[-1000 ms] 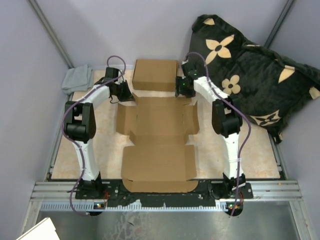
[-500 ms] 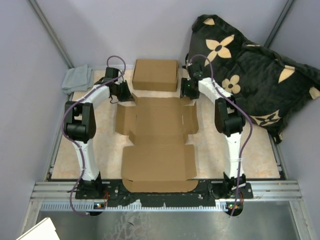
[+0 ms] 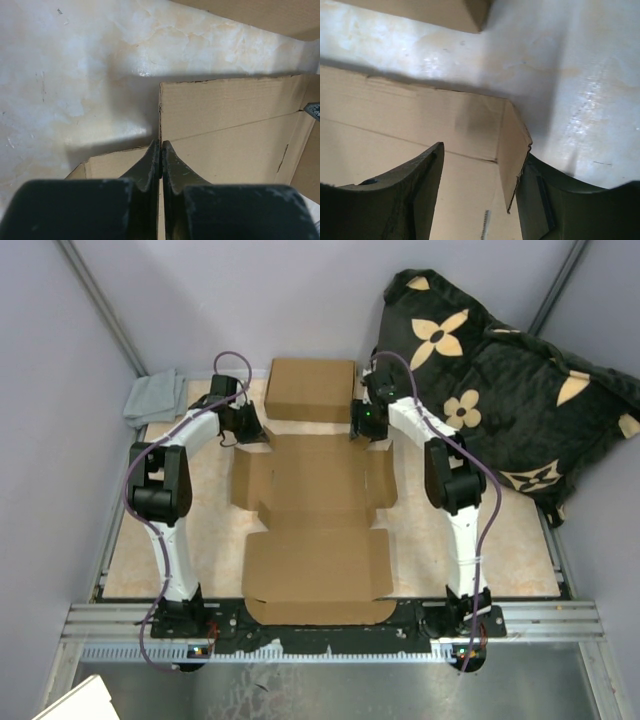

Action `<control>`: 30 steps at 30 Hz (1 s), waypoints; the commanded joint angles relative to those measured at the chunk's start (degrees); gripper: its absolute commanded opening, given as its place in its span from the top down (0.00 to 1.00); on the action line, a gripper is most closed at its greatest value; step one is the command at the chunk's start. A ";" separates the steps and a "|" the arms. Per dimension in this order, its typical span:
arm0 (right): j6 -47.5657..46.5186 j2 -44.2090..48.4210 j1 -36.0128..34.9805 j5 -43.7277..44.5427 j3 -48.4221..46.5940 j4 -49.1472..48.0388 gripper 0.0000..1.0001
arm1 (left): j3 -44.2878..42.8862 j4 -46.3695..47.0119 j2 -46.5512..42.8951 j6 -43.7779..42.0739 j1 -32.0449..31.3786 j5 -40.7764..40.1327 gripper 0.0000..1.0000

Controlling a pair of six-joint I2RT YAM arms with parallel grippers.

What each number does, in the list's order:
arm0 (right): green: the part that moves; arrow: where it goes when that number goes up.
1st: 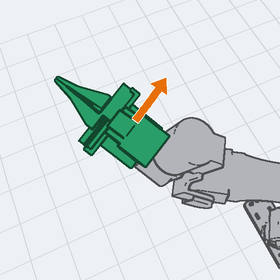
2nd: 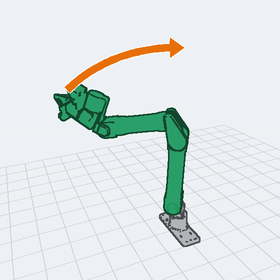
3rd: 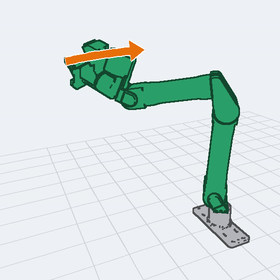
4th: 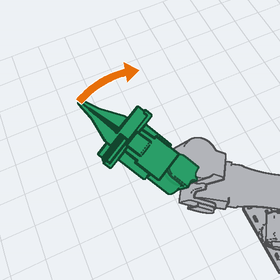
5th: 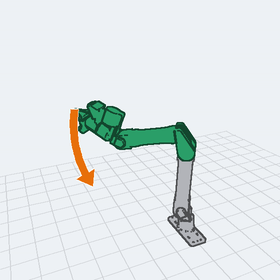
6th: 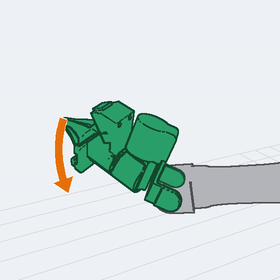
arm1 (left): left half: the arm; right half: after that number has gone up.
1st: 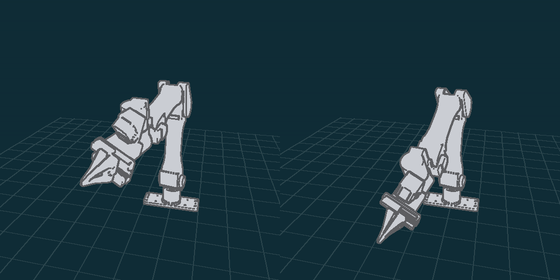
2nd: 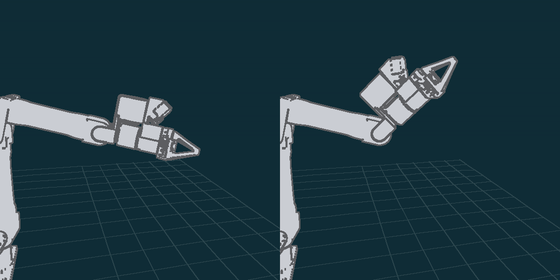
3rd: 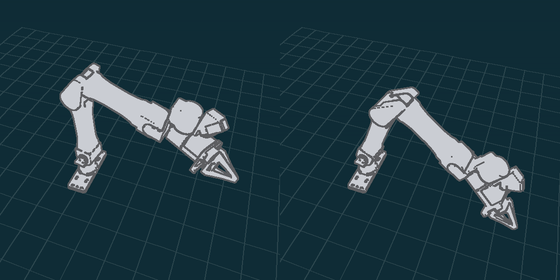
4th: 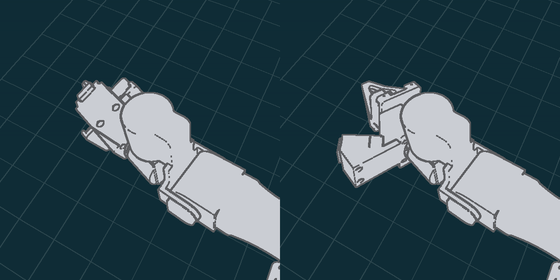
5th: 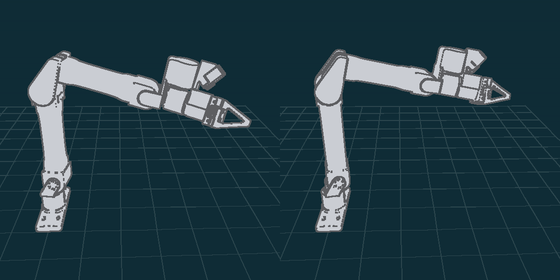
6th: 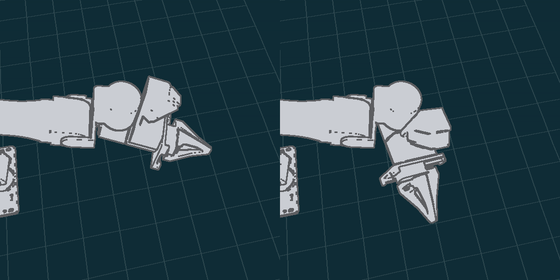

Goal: Fold the paper box

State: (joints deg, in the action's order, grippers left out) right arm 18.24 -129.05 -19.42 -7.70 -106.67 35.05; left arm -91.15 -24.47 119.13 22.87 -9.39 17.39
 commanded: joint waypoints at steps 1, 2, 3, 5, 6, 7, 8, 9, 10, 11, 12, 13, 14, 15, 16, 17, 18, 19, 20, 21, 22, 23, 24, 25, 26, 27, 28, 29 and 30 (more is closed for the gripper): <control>-1.25 1.32 -1.89 -1.04 -6.18 0.06 0.44 | -3.13 -0.66 -0.54 -0.23 -0.52 1.18 0.93; -1.35 0.95 -2.20 -0.94 -6.52 0.14 0.43 | -3.57 -1.01 -0.41 -0.38 -0.68 1.11 0.92; -1.36 0.70 -2.52 -0.65 -6.72 0.25 0.43 | -3.94 -1.17 -0.18 -0.43 -0.84 1.07 0.91; -1.45 0.58 -3.15 -0.09 -6.86 0.02 0.43 | -4.38 -1.26 0.01 -0.46 -1.09 1.14 0.86; -1.45 0.44 -3.39 0.11 -7.07 0.02 0.43 | -4.71 -1.28 0.15 -0.52 -1.23 1.18 0.82; -1.45 0.03 -3.50 0.07 -7.49 0.11 0.43 | -5.00 -1.28 0.44 -0.47 -1.39 1.24 0.79; -1.45 -0.54 -3.52 -0.16 -8.24 0.52 0.43 | -5.45 -1.28 0.93 -0.52 -1.61 1.40 0.77; -1.50 -1.33 -3.56 -0.33 -9.08 1.09 0.43 | -5.91 -1.40 1.47 -0.55 -1.79 1.87 0.76; -1.58 -2.22 -3.59 -0.32 -9.98 1.96 0.43 | -6.44 -1.58 2.21 -0.42 -1.85 2.46 0.75; -1.62 -2.80 -3.61 -0.35 -10.52 2.37 0.43 | -6.88 -1.71 2.81 -0.28 -1.98 2.87 0.75; -1.67 -3.48 -3.55 -0.49 -10.84 2.59 0.43 | -7.12 -1.68 3.34 -0.19 -2.08 3.05 0.74; -1.63 -3.93 -3.58 -0.60 -10.98 2.65 0.43 | -7.25 -1.57 3.83 -0.12 -2.19 3.21 0.74; -1.63 -4.42 -3.60 -0.74 -11.01 2.72 0.43 | -7.35 -1.55 4.36 -0.04 -2.25 3.32 0.74; -1.55 -4.90 -3.59 -0.85 -11.01 2.69 0.43 | -7.45 -1.55 4.95 0.02 -2.27 3.49 0.74; -1.59 -5.19 -3.60 -0.91 -10.95 2.74 0.43 | -7.46 -1.48 5.21 0.09 -2.30 3.65 0.74; -1.59 -5.62 -3.59 -1.06 -10.93 2.68 0.43 | -7.46 -1.38 5.78 0.08 -2.26 3.82 0.74; -1.59 -5.97 -3.60 -1.25 -10.97 2.74 0.43 | -7.54 -1.37 6.20 0.13 -2.25 3.86 0.74; -1.63 -6.37 -3.59 -1.27 -11.07 2.81 0.43 | -7.61 -1.33 6.57 0.21 -2.30 3.95 0.74; -1.63 -6.69 -3.60 -1.29 -11.20 2.85 0.43 | -7.68 -1.37 6.94 0.30 -2.29 4.06 0.74; -1.71 -7.04 -3.61 -1.44 -11.33 2.98 0.43 | -7.76 -1.28 7.30 0.39 -2.28 4.13 0.74; -1.71 -7.42 -3.61 -1.65 -11.44 3.01 0.43 | -7.80 -1.22 7.62 0.48 -2.30 4.36 0.74; -1.72 -7.75 -3.61 -1.90 -11.56 3.03 0.43 | -7.89 -1.20 7.91 0.62 -2.30 4.40 0.74; -1.76 -8.08 -3.61 -2.20 -11.81 3.22 0.43 | -8.08 -1.29 8.39 0.79 -2.30 4.28 0.74; -1.80 -8.52 -3.61 -2.30 -11.96 3.41 0.43 | -8.42 -1.63 8.85 0.78 -2.30 4.12 0.74; -1.88 -8.96 -3.61 -2.40 -12.17 3.63 0.43 | -8.77 -2.13 9.37 0.77 -2.35 4.02 0.74; -1.96 -9.35 -3.61 -2.50 -12.42 3.92 0.43 | -9.16 -2.75 9.96 0.63 -2.37 3.77 0.74; -2.05 -9.60 -3.61 -2.57 -12.56 4.16 0.43 | -9.74 -3.67 10.59 0.64 -2.31 3.38 0.74; -2.07 -9.75 -3.61 -2.51 -12.58 4.19 0.43 | -10.16 -4.34 11.21 0.57 -2.38 3.33 0.74; -2.07 -9.67 -3.61 -2.64 -12.59 4.30 0.42 | -10.33 -4.58 11.47 0.68 -2.38 3.55 0.73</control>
State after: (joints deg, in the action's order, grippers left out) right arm 17.06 -136.57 -22.72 -8.91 -117.21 37.93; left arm -99.79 -26.17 126.98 23.53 -11.53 21.71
